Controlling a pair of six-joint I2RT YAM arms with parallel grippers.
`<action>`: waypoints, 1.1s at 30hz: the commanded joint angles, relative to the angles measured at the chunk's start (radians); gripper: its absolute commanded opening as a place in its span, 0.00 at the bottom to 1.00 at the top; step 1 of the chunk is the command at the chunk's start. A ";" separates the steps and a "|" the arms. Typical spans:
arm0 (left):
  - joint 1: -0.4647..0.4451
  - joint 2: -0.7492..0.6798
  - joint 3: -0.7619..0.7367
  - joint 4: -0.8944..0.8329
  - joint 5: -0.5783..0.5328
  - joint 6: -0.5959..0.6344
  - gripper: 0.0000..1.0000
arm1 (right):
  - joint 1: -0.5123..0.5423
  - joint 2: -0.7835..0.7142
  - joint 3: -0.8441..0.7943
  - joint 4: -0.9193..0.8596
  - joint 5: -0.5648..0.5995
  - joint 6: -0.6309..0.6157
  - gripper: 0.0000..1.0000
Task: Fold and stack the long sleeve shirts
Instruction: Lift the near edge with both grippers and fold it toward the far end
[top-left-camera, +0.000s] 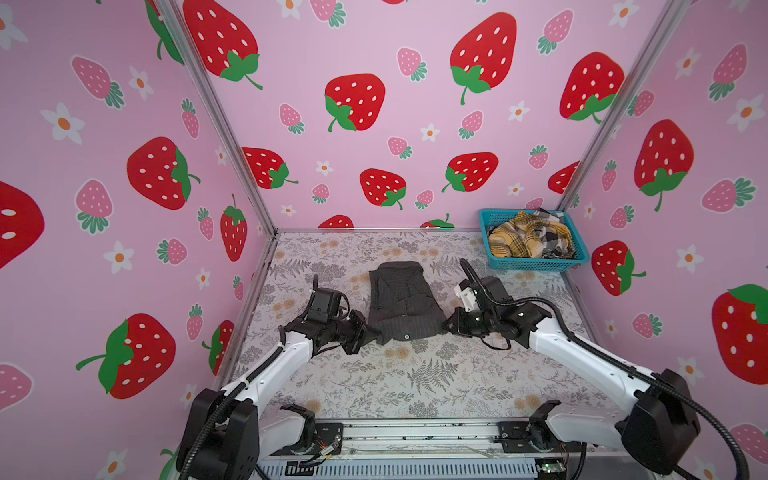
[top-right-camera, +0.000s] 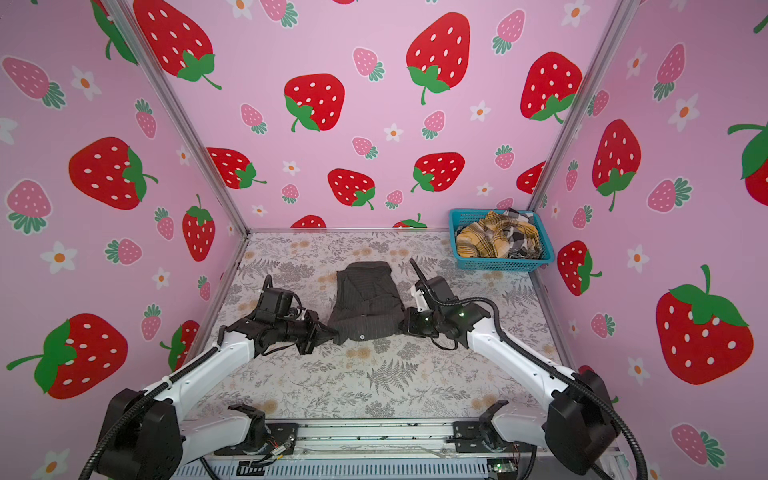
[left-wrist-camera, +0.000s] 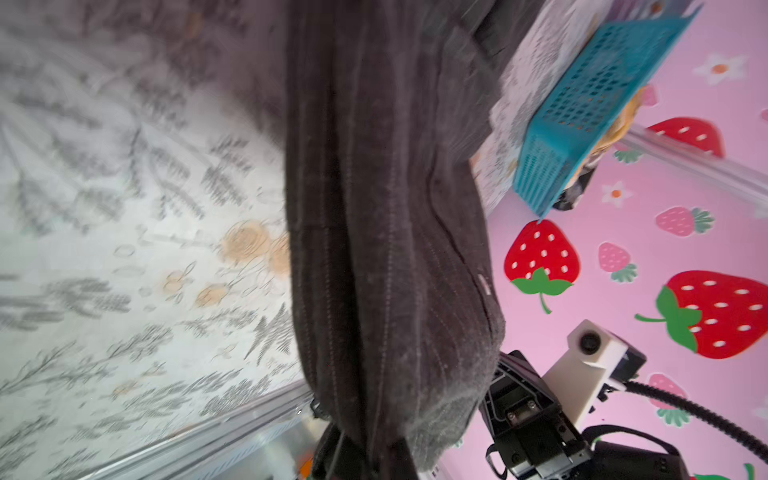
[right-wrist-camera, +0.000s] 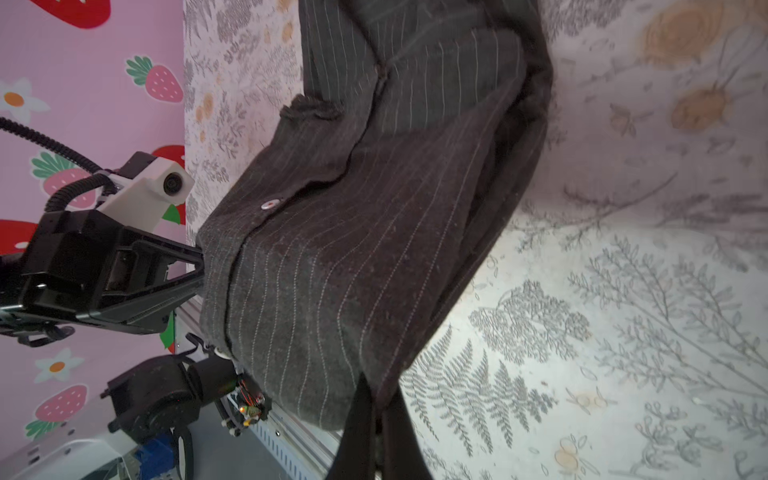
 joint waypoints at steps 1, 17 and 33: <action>-0.056 -0.087 -0.065 -0.083 -0.008 0.002 0.00 | 0.057 -0.093 -0.074 0.017 0.009 0.066 0.00; -0.072 -0.218 -0.082 -0.020 -0.063 -0.124 0.00 | 0.056 -0.110 0.002 -0.029 0.063 0.089 0.00; 0.113 0.605 0.658 0.050 0.066 0.104 0.00 | -0.242 0.637 0.771 -0.028 -0.130 -0.169 0.00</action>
